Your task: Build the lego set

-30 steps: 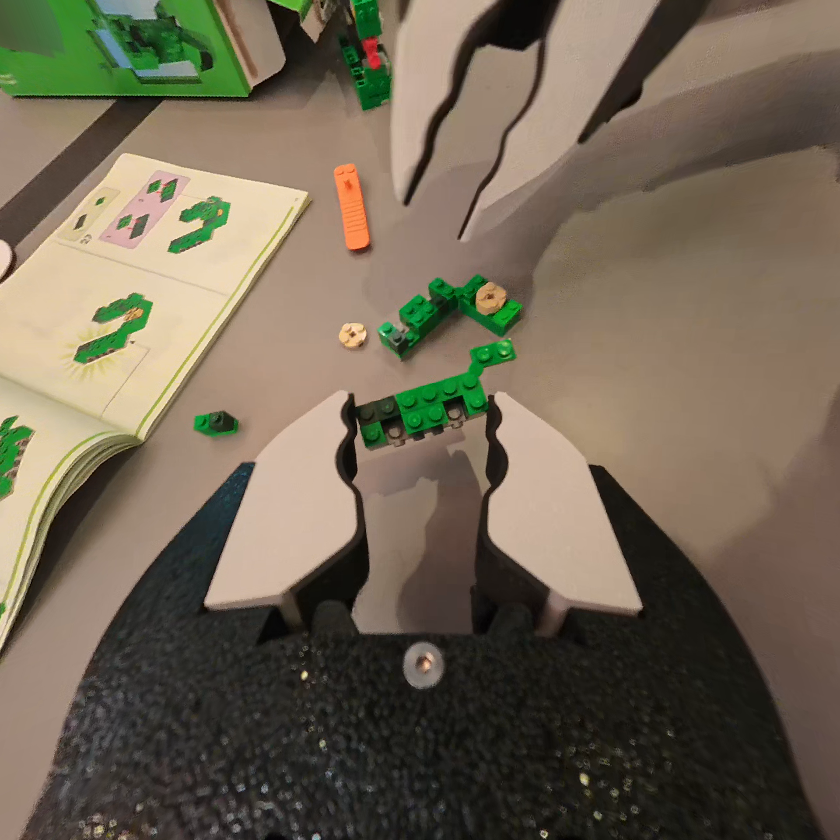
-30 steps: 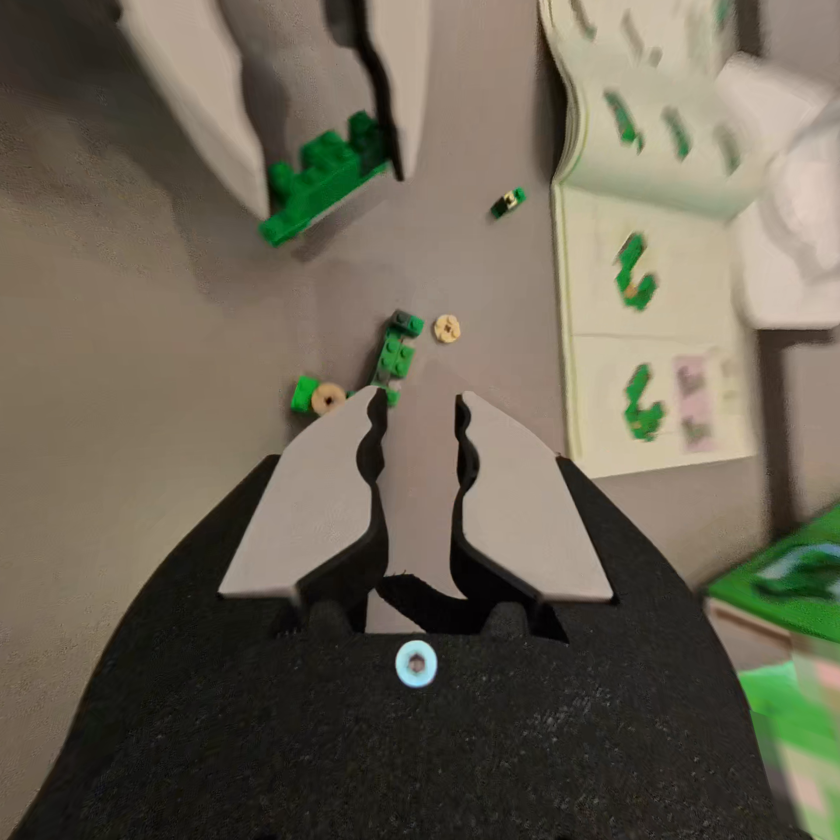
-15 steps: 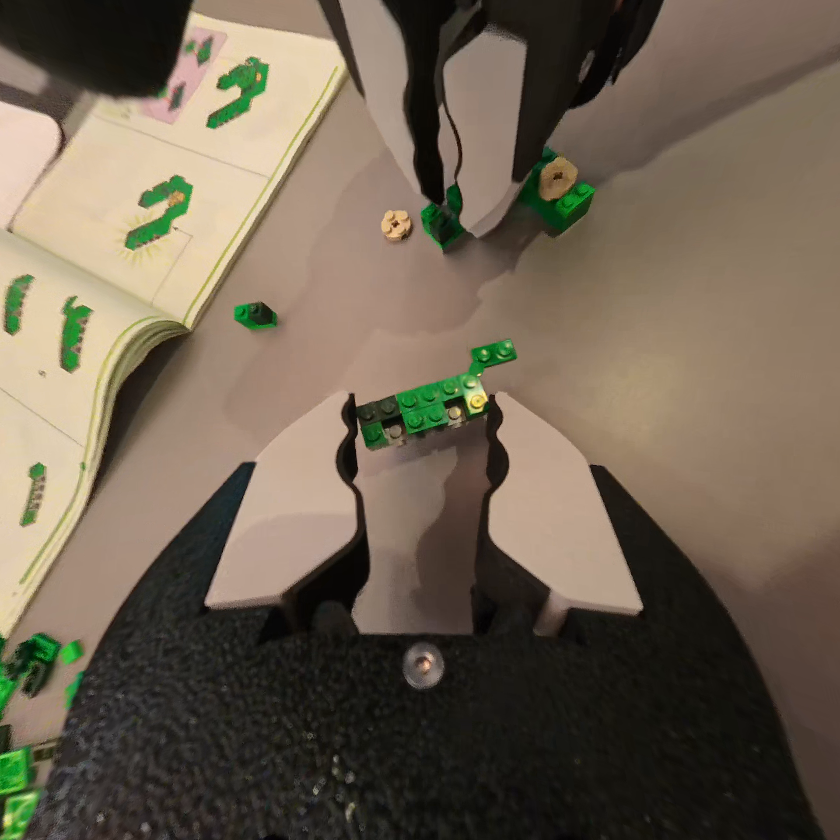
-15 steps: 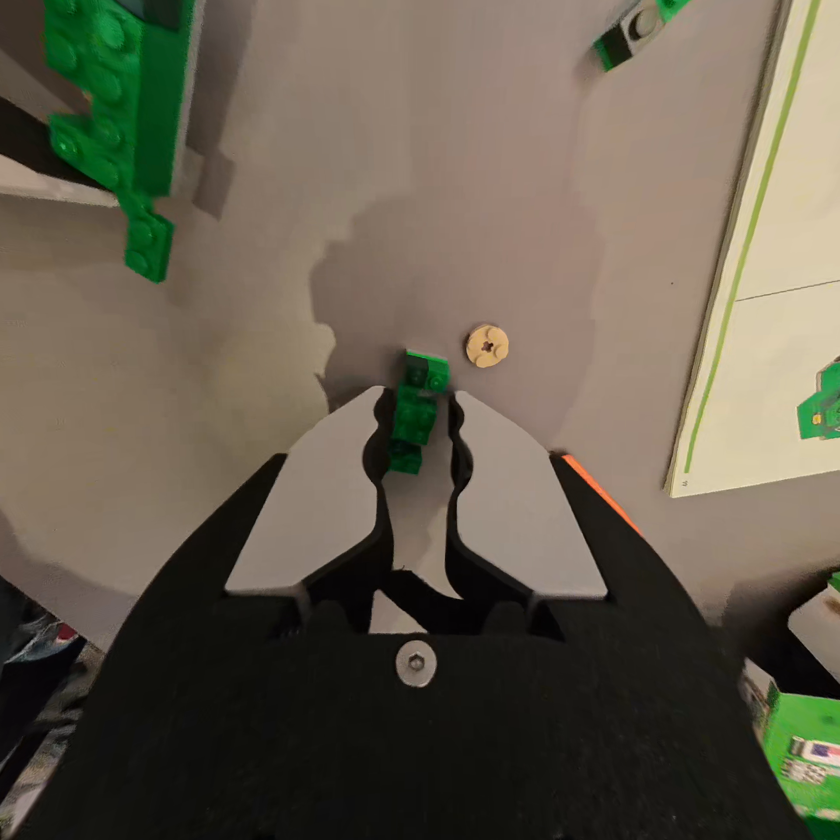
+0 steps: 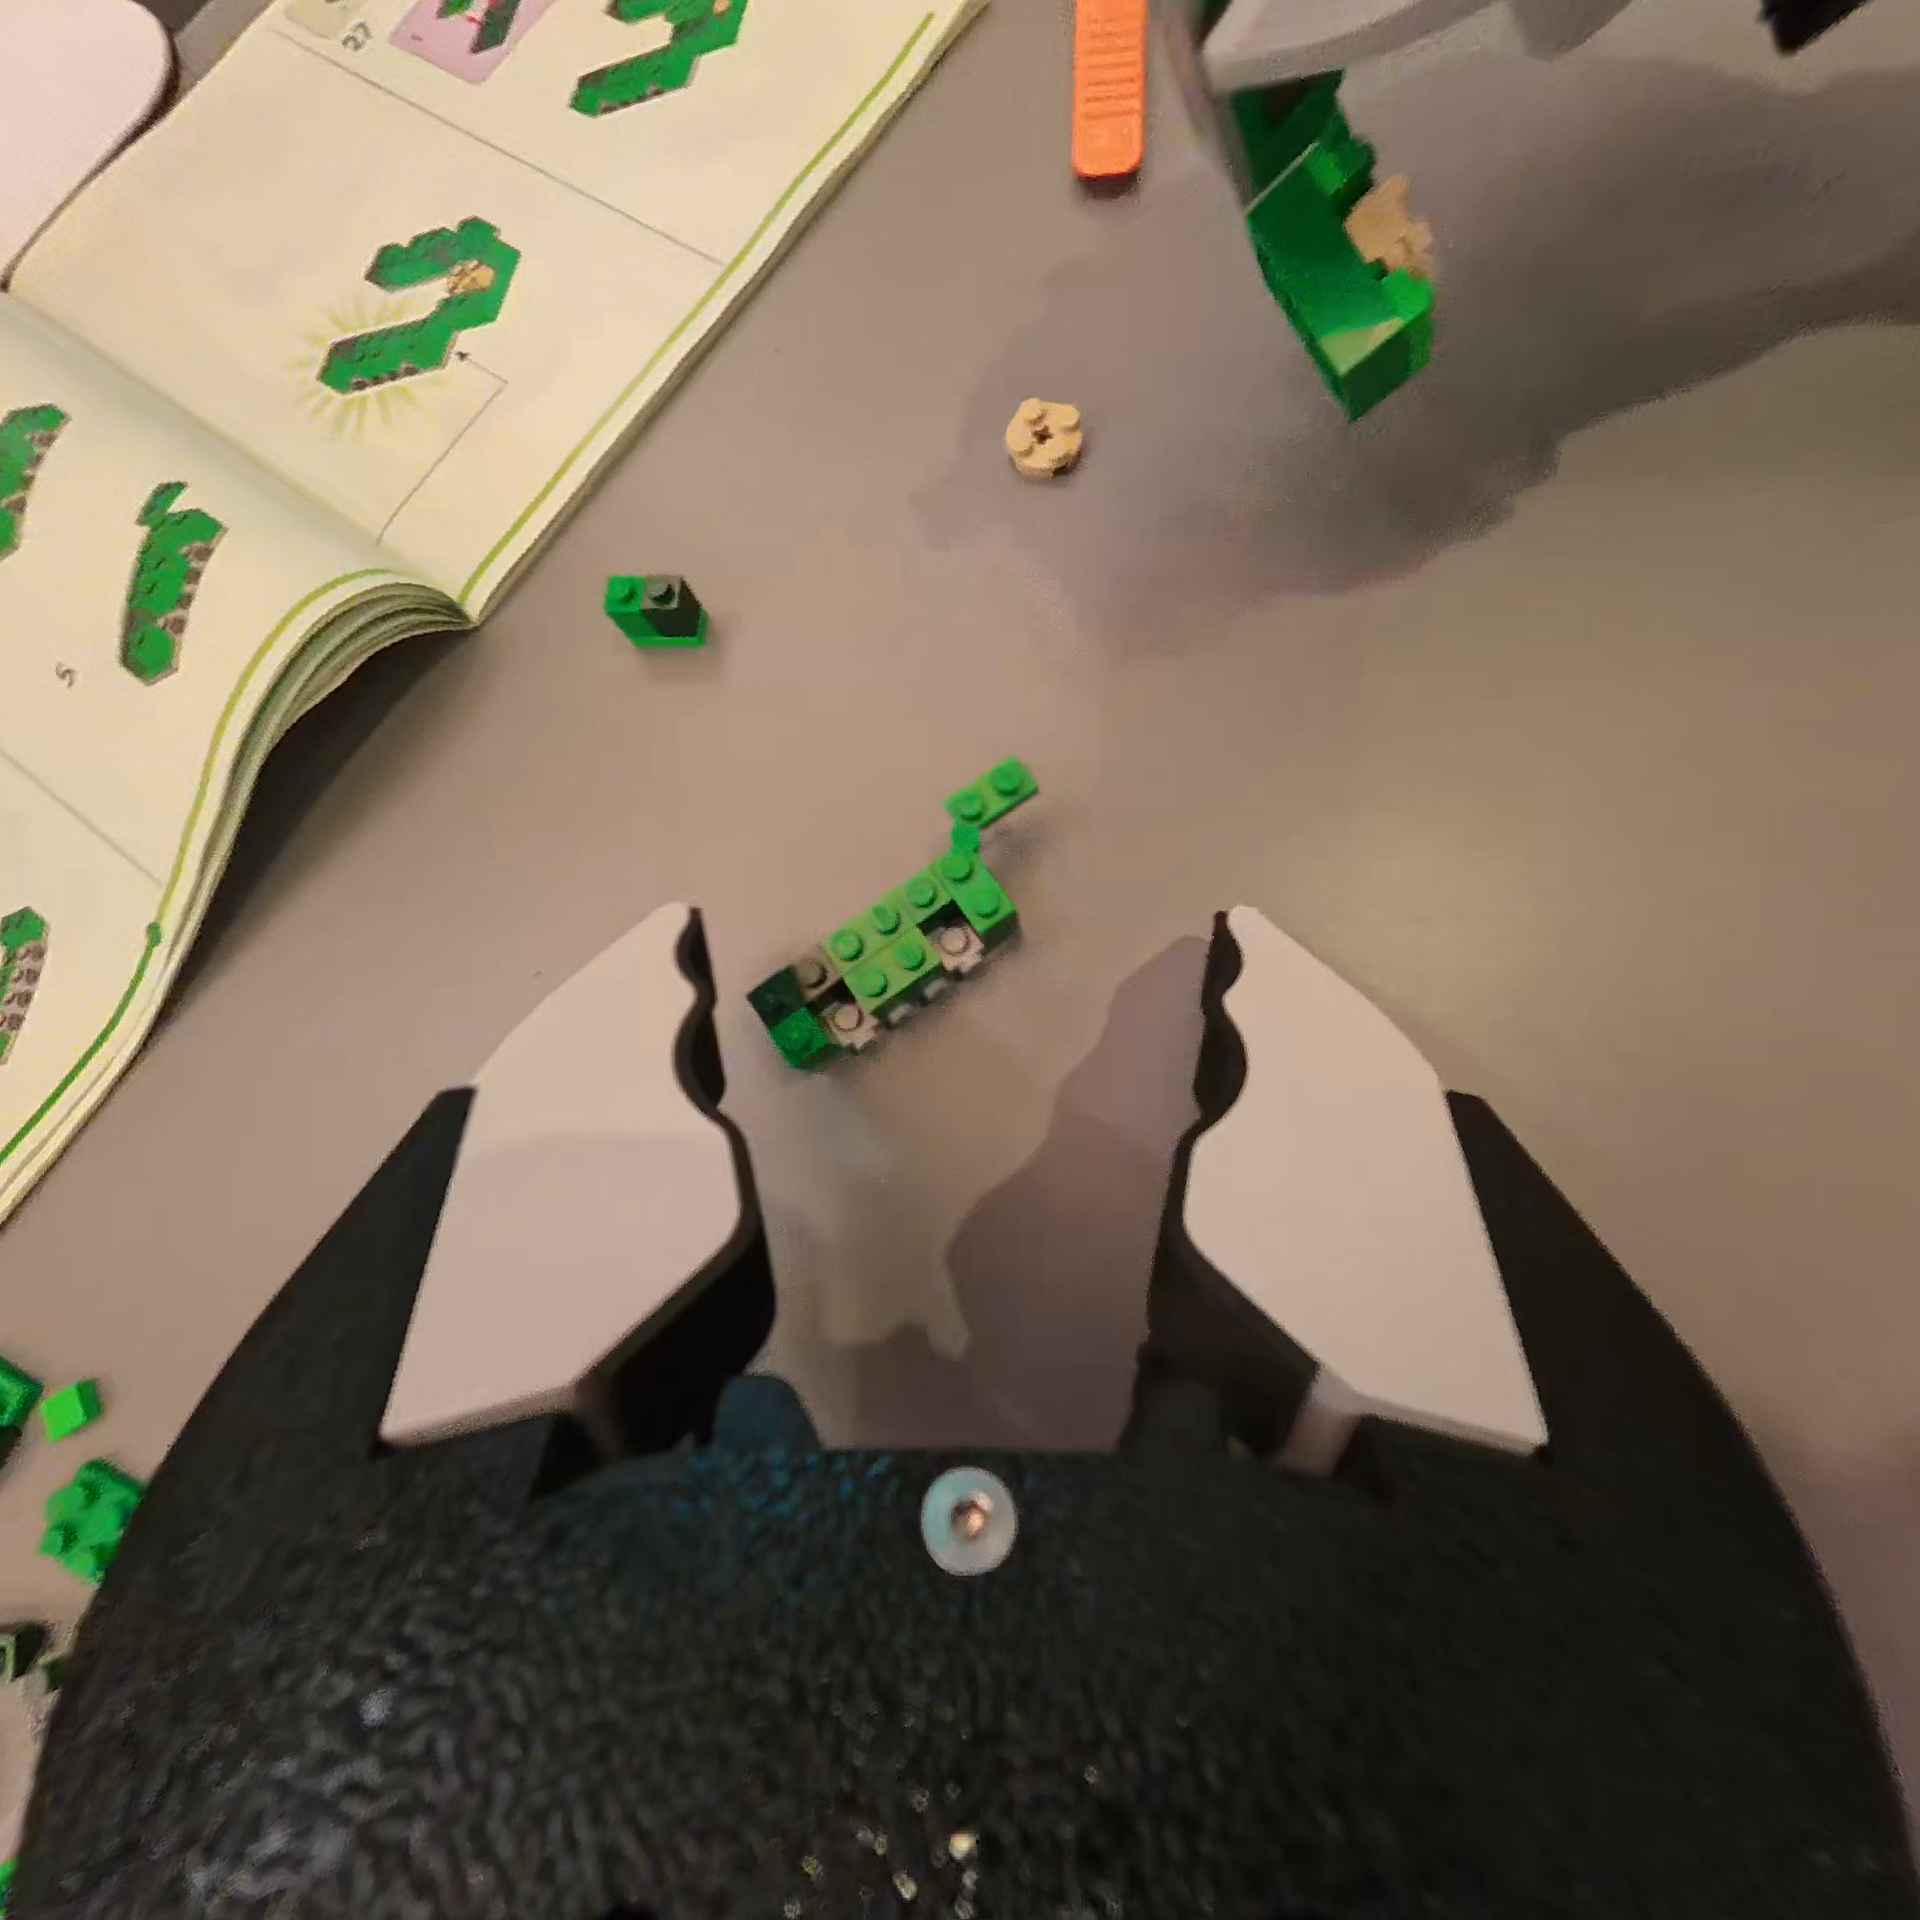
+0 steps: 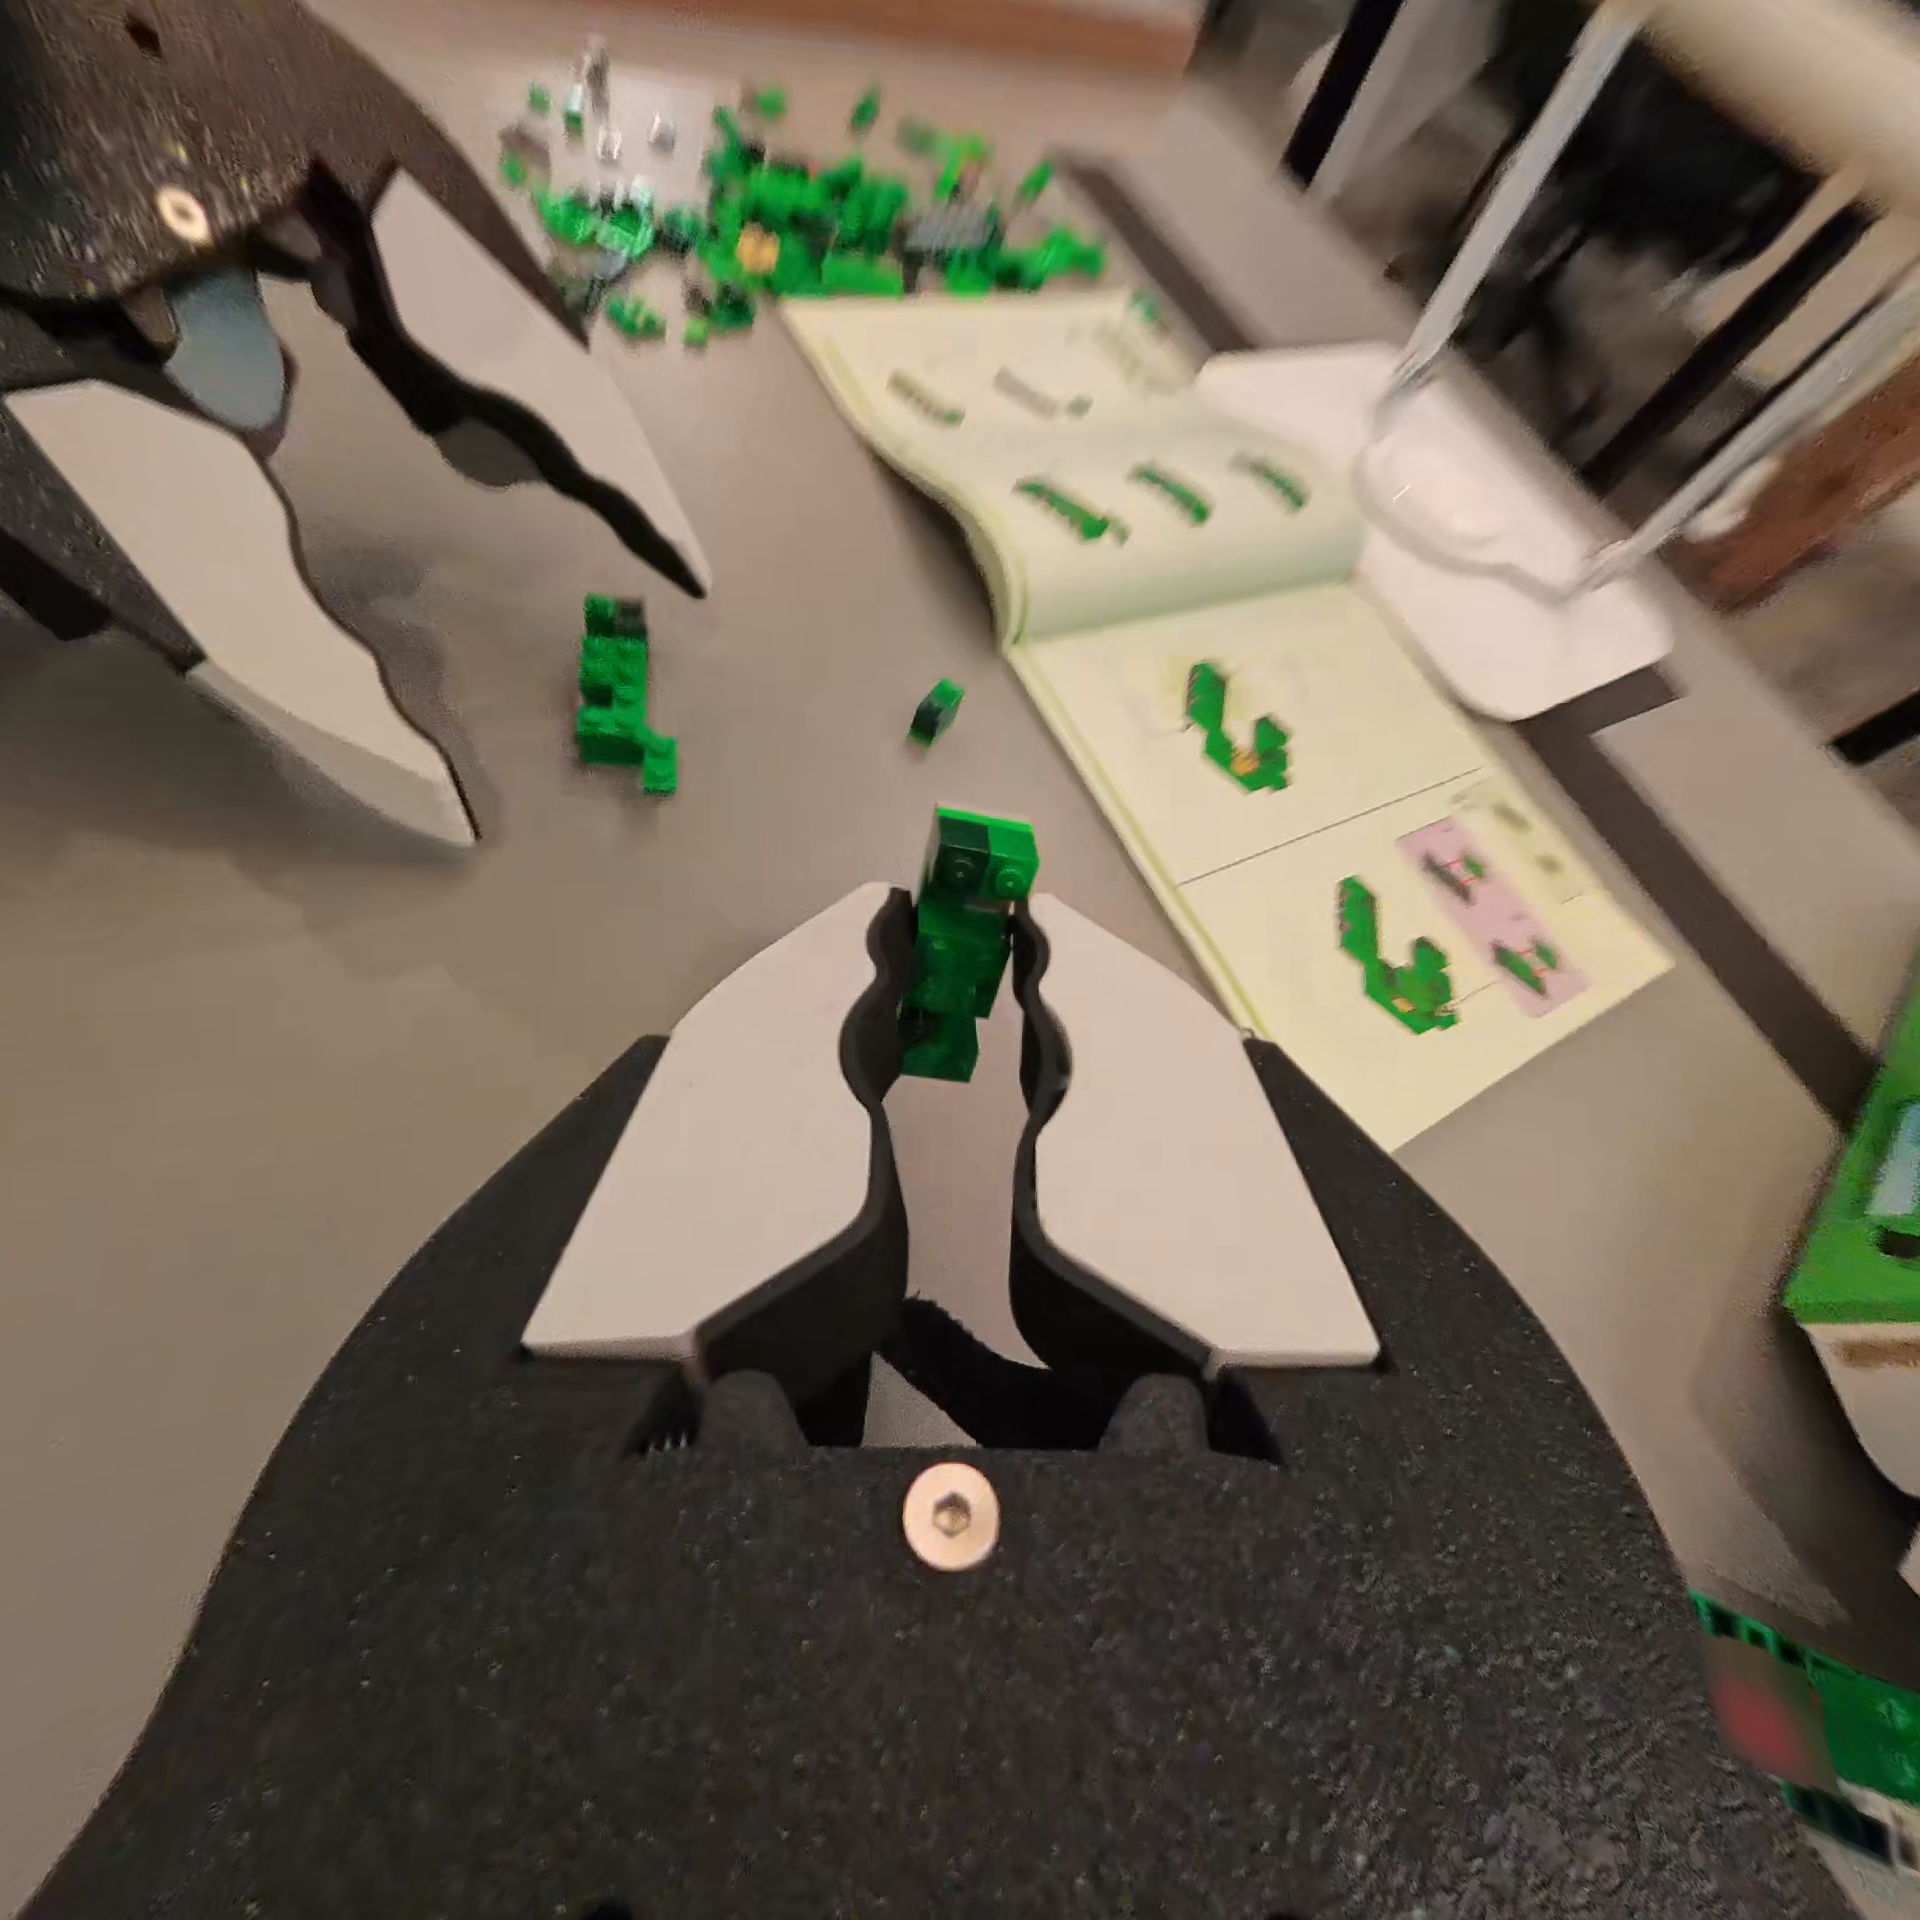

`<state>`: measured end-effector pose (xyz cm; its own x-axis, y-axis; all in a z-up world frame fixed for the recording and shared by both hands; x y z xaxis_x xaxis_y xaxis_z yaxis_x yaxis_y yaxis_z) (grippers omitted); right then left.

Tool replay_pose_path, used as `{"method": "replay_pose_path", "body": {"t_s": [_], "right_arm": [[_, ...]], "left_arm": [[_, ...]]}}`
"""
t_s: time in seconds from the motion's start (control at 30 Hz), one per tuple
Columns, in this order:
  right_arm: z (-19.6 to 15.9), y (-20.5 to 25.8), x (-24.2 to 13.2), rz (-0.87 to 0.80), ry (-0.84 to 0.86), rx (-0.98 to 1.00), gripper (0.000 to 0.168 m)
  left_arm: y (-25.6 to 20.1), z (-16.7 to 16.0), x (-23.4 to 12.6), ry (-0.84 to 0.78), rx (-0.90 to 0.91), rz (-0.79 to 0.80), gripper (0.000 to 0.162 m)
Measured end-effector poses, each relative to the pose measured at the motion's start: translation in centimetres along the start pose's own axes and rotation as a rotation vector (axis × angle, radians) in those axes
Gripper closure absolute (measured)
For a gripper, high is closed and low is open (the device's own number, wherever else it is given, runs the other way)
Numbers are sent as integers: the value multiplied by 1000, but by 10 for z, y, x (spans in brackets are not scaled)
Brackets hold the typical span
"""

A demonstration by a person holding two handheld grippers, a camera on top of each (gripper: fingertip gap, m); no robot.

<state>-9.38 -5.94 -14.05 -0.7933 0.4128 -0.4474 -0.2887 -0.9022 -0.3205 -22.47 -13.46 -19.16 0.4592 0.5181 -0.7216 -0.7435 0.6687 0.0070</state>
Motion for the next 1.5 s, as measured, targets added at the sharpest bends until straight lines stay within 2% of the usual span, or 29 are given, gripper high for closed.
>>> {"method": "replay_pose_path", "body": {"t_s": [0.07, 0.1, 0.2, 0.3, 0.43, 0.57, 0.6, 0.67, 0.7, 0.77, 0.83, 0.9, 0.93, 1.1, 1.17, 1.4, 1.5], "right_arm": [[3, -1, -7, -93, -109, 8, 151], [5, -1, -11, -131, -155, 16, 151], [16, 6, -19, -190, -282, 30, 151], [27, 13, -25, -218, -370, 21, 151], [34, 16, -34, -258, -438, 4, 151], [31, 17, -38, -282, -461, -10, 151], [31, 17, -39, -283, -471, -2, 151], [30, 20, -41, -230, -496, -4, 149], [29, 23, -42, -185, -511, -17, 142], [24, 25, -46, -84, -537, -61, 119], [12, 27, -50, 77, -521, -106, 117], [-6, 31, -50, 276, -424, -122, 125], [-14, 33, -48, 352, -363, -122, 122], [-30, 46, -43, 547, -255, -205, 126], [-33, 52, -40, 602, -226, -226, 128], [-38, 64, -32, 663, -197, -265, 149], [-36, 62, -31, 663, -203, -243, 149]], "left_arm": [[-1, 8, -2, -50, -15, 35, 63], [-5, 18, -3, -114, -17, 36, 64], [-28, 52, 0, -301, 19, 5, 85], [-40, 68, 11, -304, 77, 43, 100], [-53, 82, 18, -353, 80, -36, 120], [-58, 88, 16, -410, 106, -46, 141], [-59, 89, 16, -409, 116, -40, 141], [-59, 87, 17, -385, 144, -36, 142], [-59, 86, 17, -377, 164, -42, 142], [-61, 80, 17, -352, 231, -99, 142], [-63, 72, 18, -313, 302, -162, 143], [-66, 64, 21, -273, 367, -227, 143], [-68, 60, 22, -256, 400, -255, 143], [-82, 50, 30, -213, 526, -374, 143], [-85, 49, 31, -221, 530, -409, 143], [-86, 45, 32, -201, 542, -451, 143], [-83, 43, 30, -193, 470, -446, 142]]}}
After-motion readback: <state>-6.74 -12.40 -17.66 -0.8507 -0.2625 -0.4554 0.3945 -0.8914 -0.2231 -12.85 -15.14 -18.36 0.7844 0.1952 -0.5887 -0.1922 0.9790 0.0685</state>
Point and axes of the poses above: each gripper's, where its closed fingertips meet, x out along the fingers, z out of its top, y = z × x across the jaws, the point moved 4 cm from there along -x, back along the fingers, and after that the axes turned 8 degrees about -z, right-handed, at the moved point
